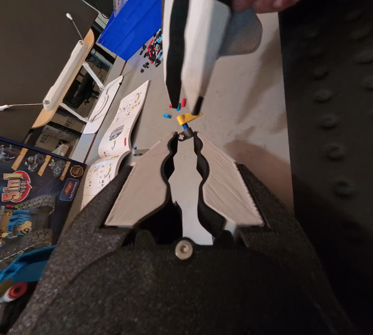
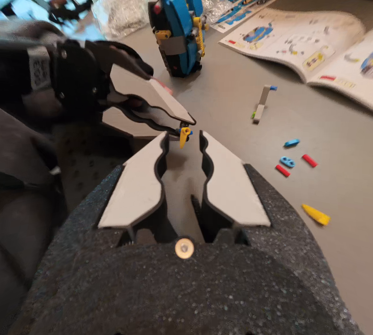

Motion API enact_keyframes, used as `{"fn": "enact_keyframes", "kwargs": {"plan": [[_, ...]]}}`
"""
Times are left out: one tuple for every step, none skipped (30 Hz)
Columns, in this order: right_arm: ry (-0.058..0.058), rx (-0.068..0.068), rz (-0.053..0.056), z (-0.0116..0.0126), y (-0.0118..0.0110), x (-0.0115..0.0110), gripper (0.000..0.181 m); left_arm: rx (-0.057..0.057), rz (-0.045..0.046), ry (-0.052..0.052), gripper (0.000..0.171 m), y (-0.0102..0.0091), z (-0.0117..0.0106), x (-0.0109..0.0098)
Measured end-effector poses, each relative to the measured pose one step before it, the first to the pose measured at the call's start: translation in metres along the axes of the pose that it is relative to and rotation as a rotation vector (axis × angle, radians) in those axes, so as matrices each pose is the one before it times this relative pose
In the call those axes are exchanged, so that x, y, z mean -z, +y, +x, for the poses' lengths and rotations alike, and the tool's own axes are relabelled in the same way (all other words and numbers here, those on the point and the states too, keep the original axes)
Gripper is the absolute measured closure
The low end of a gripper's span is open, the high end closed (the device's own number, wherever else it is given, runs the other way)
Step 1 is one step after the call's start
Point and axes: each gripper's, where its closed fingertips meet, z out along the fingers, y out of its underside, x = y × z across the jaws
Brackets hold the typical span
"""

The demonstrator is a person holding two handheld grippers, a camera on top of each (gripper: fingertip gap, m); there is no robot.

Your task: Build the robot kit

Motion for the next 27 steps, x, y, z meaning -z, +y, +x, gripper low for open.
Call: {"fn": "enact_keyframes", "kwargs": {"plan": [[0.0542, 0.0870, -0.0124, 0.00073, 0.00190, -0.00146, 0.146, 0.0232, 0.00191, 0.0062, 0.157, 0.00030, -0.00071, -0.00012], [0.0563, 0.0844, -0.0114, -0.00017, 0.00215, -0.00273, 0.139, 0.0273, 0.00232, 0.0069, 0.157, 0.00028, -0.00106, 0.00000], [0.0329, 0.0656, -0.0001, -0.00405, 0.00004, -0.00305, 0.137, 0.0252, 0.00277, 0.0057, 0.157, 0.00023, -0.00105, -0.00005], [0.0241, 0.0495, 0.0068, -0.00396, -0.00233, -0.00147, 0.139, 0.0175, 0.00053, 0.0029, 0.157, 0.00032, -0.00103, -0.00008], [0.0286, 0.0288, 0.0150, -0.00113, -0.00423, 0.00023, 0.143, 0.0067, -0.00030, -0.0007, 0.157, 0.00028, -0.00062, -0.00018], [0.0125, 0.0063, 0.0218, -0.00076, -0.00485, 0.00103, 0.144, -0.0012, 0.00231, -0.0029, 0.157, -0.00047, -0.00037, 0.00027], [0.0014, -0.0133, 0.0146, -0.00019, -0.00286, 0.00071, 0.145, -0.0045, 0.00487, -0.0037, 0.157, -0.00110, -0.00006, 0.00051], [-0.0061, -0.0162, 0.0011, -0.00031, 0.00007, -0.00020, 0.144, -0.0051, 0.00592, -0.0046, 0.157, -0.00136, -0.00034, 0.00060], [-0.0076, -0.0073, -0.0098, -0.00044, 0.00211, -0.00105, 0.144, -0.0028, 0.00479, -0.0041, 0.157, -0.00102, -0.00046, 0.00056], [-0.0022, 0.0017, -0.0146, -0.00005, 0.00279, -0.00121, 0.144, 0.0004, 0.00163, -0.0008, 0.157, -0.00033, -0.00012, 0.00016], [0.0028, 0.0049, -0.0082, 0.00009, 0.00155, -0.00101, 0.144, 0.0009, -0.00241, 0.0020, 0.157, 0.00037, 0.00026, -0.00019], [0.0032, 0.0069, -0.0058, -0.00042, 0.00084, -0.00059, 0.144, 0.0010, -0.00325, 0.0038, 0.157, 0.00073, 0.00054, -0.00015], [0.0039, 0.0117, -0.0058, -0.00045, 0.00076, -0.00014, 0.144, 0.0001, -0.00224, 0.0037, 0.157, 0.00020, 0.00068, -0.00011], [0.0070, 0.0134, -0.0044, -0.00015, 0.00079, -0.00013, 0.145, -0.0024, -0.00183, 0.0006, 0.157, 0.00020, 0.00036, -0.00015], [0.0121, 0.0149, -0.0050, 0.00003, 0.00064, -0.00037, 0.145, -0.0012, -0.00313, 0.0005, 0.157, 0.00055, 0.00016, -0.00039], [0.0178, 0.0237, -0.0099, -0.00011, 0.00110, -0.00062, 0.146, 0.0020, -0.00361, 0.0026, 0.157, 0.00080, 0.00035, -0.00048], [0.0185, 0.0240, -0.0098, -0.00001, 0.00091, -0.00067, 0.146, 0.0049, -0.00328, 0.0043, 0.157, 0.00088, 0.00026, -0.00050], [0.0141, 0.0145, -0.0095, -0.00008, 0.00104, -0.00079, 0.146, 0.0052, -0.00404, 0.0040, 0.157, 0.00081, 0.00025, -0.00047], [0.0112, 0.0103, -0.0077, -0.00008, 0.00089, -0.00082, 0.147, 0.0021, -0.00322, 0.0021, 0.157, 0.00076, 0.00012, -0.00042], [0.0078, 0.0116, -0.0063, -0.00022, 0.00074, -0.00053, 0.147, -0.0010, -0.00137, 0.0003, 0.157, 0.00015, 0.00018, -0.00021], [0.0062, 0.0107, -0.0024, -0.00031, 0.00021, -0.00006, 0.147, -0.0057, -0.00060, -0.0018, 0.157, 0.00001, 0.00016, 0.00002], [0.0018, 0.0091, -0.0018, -0.00057, 0.00027, -0.00012, 0.147, -0.0134, -0.00056, -0.0051, 0.158, -0.00010, 0.00026, 0.00014], [-0.0050, 0.0021, -0.0026, -0.00067, 0.00053, -0.00026, 0.147, -0.0182, -0.00325, -0.0051, 0.158, 0.00018, 0.00064, -0.00004], [-0.0094, -0.0024, -0.0056, -0.00093, 0.00119, -0.00046, 0.147, -0.0172, -0.00481, -0.0043, 0.158, 0.00043, 0.00071, -0.00020], [-0.0039, -0.0011, -0.0002, -0.00014, 0.00060, -0.00054, 0.146, -0.0098, -0.00277, -0.0017, 0.158, 0.00033, 0.00035, -0.00029], [-0.0073, 0.0001, -0.0021, -0.00053, 0.00074, -0.00022, 0.146, -0.0024, -0.00168, 0.0036, 0.158, 0.00027, 0.00074, -0.00023], [-0.0098, -0.0062, -0.0045, -0.00041, 0.00088, -0.00025, 0.146, -0.0037, -0.00204, 0.0026, 0.158, 0.00030, 0.00080, -0.00030]]}}
